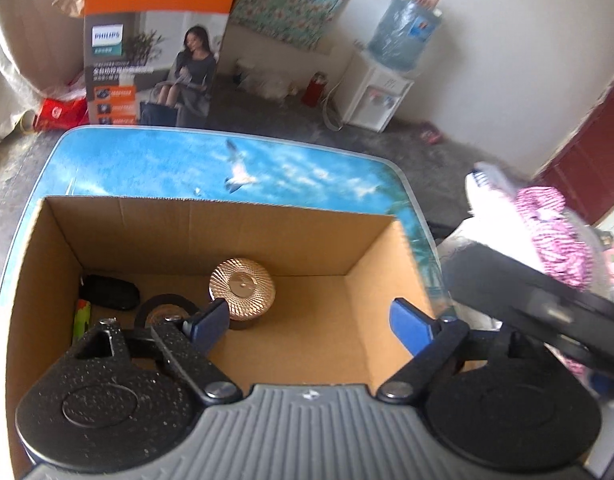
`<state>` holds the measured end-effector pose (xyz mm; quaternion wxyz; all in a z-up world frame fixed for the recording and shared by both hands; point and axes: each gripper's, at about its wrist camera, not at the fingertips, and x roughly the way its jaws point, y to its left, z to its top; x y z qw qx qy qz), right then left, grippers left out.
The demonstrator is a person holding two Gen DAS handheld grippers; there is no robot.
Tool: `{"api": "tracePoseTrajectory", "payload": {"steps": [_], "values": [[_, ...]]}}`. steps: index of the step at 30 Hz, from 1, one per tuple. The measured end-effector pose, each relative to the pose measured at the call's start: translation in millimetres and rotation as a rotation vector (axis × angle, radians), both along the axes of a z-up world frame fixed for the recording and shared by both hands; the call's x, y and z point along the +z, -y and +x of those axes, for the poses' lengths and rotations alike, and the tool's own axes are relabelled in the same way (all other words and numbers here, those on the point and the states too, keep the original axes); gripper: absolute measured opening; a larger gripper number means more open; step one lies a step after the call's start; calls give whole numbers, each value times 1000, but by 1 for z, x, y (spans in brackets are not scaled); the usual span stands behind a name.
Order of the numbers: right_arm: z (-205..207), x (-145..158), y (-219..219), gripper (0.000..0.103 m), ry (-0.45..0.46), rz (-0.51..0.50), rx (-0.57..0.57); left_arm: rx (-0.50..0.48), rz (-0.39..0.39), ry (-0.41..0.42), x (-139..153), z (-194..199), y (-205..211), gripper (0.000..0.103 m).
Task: Organize rigid objects
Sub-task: 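Withdraw the right tool toward the green dropper bottle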
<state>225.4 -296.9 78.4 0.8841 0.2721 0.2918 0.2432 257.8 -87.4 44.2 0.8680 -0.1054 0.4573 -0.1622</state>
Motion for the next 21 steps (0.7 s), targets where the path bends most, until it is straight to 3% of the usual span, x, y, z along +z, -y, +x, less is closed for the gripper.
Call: {"api": "tracePoseTrajectory", "payload": {"steps": [5,9,14,21], "values": [[-85,17,25,66,127,60,-58,-41,-29,56,21,-42,-6,90],[-143,10,37,70,165,75,-99,-82,-2,123,34,-81,-8,92],[-189,-13,48,71,150,111,-153,-136,58,195,31,-131,-14,93],[-214,-55,45,71,65,113,-192,-192,110,245,0,-184,-16,93]]}}
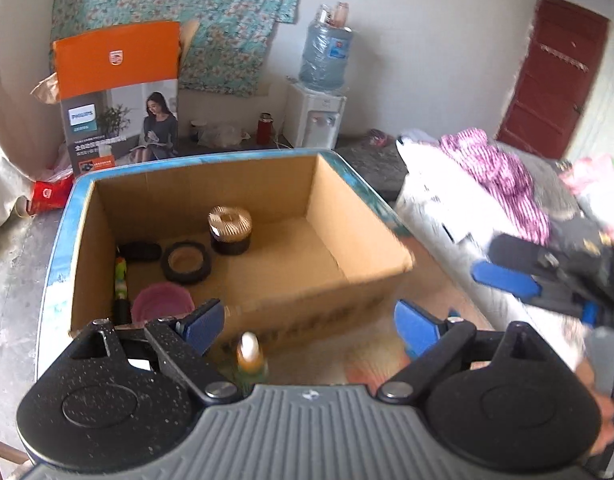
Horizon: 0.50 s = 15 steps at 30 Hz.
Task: Organize rigid objects
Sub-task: 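Withdraw the right tool toward the green dropper bottle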
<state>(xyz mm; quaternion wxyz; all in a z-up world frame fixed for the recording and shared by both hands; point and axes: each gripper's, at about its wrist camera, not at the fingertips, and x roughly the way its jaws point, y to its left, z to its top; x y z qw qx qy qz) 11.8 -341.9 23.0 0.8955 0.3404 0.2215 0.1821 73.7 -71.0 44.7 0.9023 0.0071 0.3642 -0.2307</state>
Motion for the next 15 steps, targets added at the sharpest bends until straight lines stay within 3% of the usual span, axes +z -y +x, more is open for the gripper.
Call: {"api": "tracePoseTrajectory", "payload": {"steps": [6,11,15], "values": [[1,-17,-17,71,-46,-54,39,-36,66,66,-29,-30,5,93],[27,-23,-46,71,-87,-110,119,-25,123,98,-54,-36,8,92],[45,-30,-79,69,-118,-172,188,5,158,141,-69,-31,7,84]]}}
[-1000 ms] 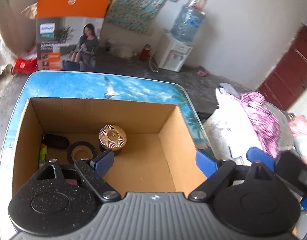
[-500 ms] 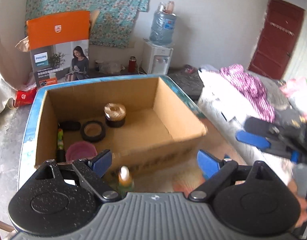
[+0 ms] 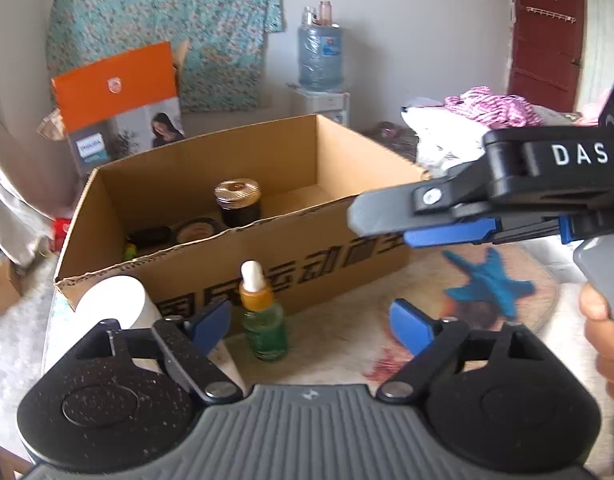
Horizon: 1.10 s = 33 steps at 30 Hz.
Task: Organize rigid objects
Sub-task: 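Withdraw the right tool toward the green dropper bottle, then close the right tool around the green dropper bottle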
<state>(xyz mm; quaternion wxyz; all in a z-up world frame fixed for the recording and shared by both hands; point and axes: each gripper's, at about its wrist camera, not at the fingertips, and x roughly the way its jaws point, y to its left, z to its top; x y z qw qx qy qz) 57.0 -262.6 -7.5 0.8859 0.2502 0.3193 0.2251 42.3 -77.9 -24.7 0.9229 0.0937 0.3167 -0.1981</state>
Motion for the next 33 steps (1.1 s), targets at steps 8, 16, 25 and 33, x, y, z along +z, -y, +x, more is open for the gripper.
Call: {"api": "tracePoseTrajectory", "payload": {"steps": [8,16,25,33], "values": [[33,-3,-54,50,-3,-130,100,41,32,30,-22,18,-1,56],[55,-9,-78,29,-6,-188,135,65,1,-23,-32,38,-6,43],[52,-12,-72,19,-11,-181,135,58,-68,-58,-34,43,-12,42],[35,-9,-48,19,-29,-185,91,-9,-100,-71,-35,34,3,42]]}}
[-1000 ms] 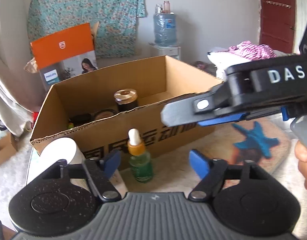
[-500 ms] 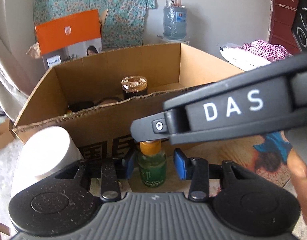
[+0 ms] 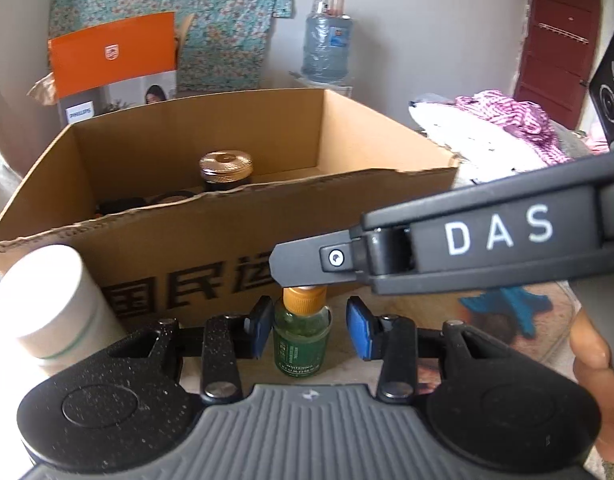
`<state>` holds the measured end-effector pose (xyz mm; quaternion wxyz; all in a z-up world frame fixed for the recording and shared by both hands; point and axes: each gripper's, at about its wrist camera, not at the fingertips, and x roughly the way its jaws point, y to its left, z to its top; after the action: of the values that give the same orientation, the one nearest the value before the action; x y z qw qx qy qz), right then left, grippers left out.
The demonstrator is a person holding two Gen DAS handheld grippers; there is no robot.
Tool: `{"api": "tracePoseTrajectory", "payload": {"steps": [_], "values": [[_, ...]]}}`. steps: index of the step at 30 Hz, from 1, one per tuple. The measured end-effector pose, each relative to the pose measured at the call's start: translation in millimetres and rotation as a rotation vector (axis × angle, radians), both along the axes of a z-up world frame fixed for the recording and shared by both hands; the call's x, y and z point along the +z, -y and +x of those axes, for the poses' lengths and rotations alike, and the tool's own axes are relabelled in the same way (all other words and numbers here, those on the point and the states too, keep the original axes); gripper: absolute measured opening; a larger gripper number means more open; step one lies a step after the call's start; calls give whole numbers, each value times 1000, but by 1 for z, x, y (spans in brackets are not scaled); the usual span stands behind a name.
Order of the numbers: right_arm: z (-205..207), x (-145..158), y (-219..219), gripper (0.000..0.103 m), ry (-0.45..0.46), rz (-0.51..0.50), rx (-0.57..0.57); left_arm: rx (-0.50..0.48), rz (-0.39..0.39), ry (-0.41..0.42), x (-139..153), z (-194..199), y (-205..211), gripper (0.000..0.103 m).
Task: Organize rigid objects
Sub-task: 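Close the right tool around the green dropper bottle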
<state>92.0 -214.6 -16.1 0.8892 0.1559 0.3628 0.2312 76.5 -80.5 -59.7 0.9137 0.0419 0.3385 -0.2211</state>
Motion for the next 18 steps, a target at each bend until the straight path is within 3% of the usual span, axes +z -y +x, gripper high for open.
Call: {"api": "tracePoseTrajectory", "payload": {"steps": [8,18], "values": [[-7,-2,17,19,-4,27,-20,-21,106,61,-14,-8,22,42],[-5,-5,23,20,-20,67,-12,-9,121,48,-29,3,28,34]]}}
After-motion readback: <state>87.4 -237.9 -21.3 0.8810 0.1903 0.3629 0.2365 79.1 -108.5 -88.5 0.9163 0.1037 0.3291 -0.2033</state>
